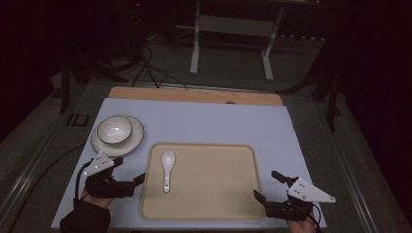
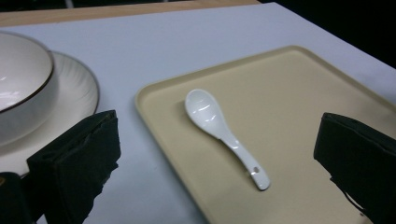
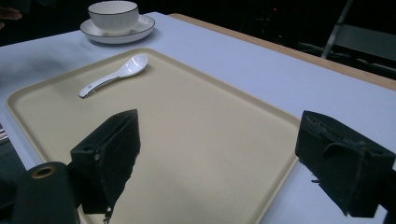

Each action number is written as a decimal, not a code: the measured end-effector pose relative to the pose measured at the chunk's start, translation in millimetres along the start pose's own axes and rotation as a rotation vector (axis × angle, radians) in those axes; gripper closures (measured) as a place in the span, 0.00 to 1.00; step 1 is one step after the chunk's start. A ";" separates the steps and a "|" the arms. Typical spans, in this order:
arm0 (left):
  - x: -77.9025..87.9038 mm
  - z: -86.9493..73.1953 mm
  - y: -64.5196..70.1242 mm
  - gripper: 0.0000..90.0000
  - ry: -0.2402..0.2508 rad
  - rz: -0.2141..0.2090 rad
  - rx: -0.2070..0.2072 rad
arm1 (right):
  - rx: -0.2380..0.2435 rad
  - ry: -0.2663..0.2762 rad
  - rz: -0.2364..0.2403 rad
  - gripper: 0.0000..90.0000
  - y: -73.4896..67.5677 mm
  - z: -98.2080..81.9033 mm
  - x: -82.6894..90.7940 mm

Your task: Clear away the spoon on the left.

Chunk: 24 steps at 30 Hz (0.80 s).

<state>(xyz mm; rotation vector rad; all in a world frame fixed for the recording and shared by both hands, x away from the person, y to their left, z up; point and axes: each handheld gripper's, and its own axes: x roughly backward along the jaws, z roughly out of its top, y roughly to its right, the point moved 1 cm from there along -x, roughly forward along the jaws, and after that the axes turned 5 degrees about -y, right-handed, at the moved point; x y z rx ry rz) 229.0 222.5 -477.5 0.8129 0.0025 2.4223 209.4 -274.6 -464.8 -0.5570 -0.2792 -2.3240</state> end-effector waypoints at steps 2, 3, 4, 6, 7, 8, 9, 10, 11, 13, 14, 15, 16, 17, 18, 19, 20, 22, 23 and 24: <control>-1.8 -3.7 -1.7 0.01 -0.001 0.010 0.009 | 0.000 -0.001 0.001 0.15 0.0 0.1 -0.4; -1.8 -3.7 -1.7 0.01 -0.001 0.010 0.009 | 0.000 -0.001 0.002 0.15 -0.1 0.2 -0.5; -3.3 -6.6 -2.9 0.01 0.005 0.017 0.012 | 0.002 -0.001 0.003 0.15 -0.3 0.2 -0.6; -4.3 -9.6 -4.6 0.01 0.020 0.037 -0.001 | 0.004 -0.001 0.006 0.15 -0.6 0.3 -0.7; -4.8 -11.1 -5.8 0.01 0.023 0.041 -0.003 | 0.005 0.000 0.006 0.15 -0.8 0.3 -0.5; -5.3 -12.5 -7.3 0.01 0.018 0.043 0.001 | 0.007 0.001 0.010 0.15 -1.0 0.4 -0.3; -5.6 -13.8 -8.4 0.01 0.018 0.044 0.009 | 0.009 0.002 0.011 0.15 -1.0 0.4 -0.1; -5.6 -13.8 -8.4 0.01 0.018 0.044 0.009 | 0.011 0.003 0.012 0.15 -1.1 0.5 0.2; -5.9 -15.0 -9.2 0.01 0.019 0.039 0.016 | 0.010 0.004 0.014 0.15 -1.1 0.5 0.5; -6.7 -17.0 -10.5 0.01 0.017 0.041 0.020 | 0.010 0.004 0.017 0.15 -1.0 0.5 0.9; -6.7 -17.0 -10.5 0.01 0.017 0.041 0.020 | 0.008 0.005 0.017 0.15 -0.9 0.5 0.8; -6.3 -17.2 -10.5 0.01 0.026 0.037 0.027 | 0.007 0.005 0.018 0.15 -0.9 0.4 0.9; -6.5 -17.3 -10.3 0.01 0.025 0.038 0.025 | 0.007 0.003 0.018 0.15 -0.8 0.5 0.9; -6.5 -17.3 -10.3 0.01 0.025 0.038 0.025 | 0.007 0.003 0.018 0.15 -0.8 0.5 0.9; -6.8 -17.4 -10.2 0.01 0.024 0.037 0.025 | 0.008 0.002 0.018 0.15 -0.7 0.4 0.9; -7.0 -17.6 -10.1 0.01 0.026 0.032 0.027 | 0.006 0.000 0.019 0.15 -0.7 0.3 0.8; -7.1 -17.6 -9.9 0.01 0.026 0.030 0.027 | 0.006 0.000 0.019 0.15 -0.7 0.3 0.8; -7.3 -17.4 -9.1 0.01 0.022 0.032 0.022 | 0.007 0.001 0.019 0.15 -0.4 0.3 1.0; -7.5 -17.3 -8.3 0.01 0.024 0.029 0.022 | 0.006 0.002 0.020 0.15 -0.2 0.3 1.0; -7.5 -17.3 -8.3 0.01 0.024 0.029 0.022 | 0.006 0.002 0.020 0.15 -0.2 0.3 1.0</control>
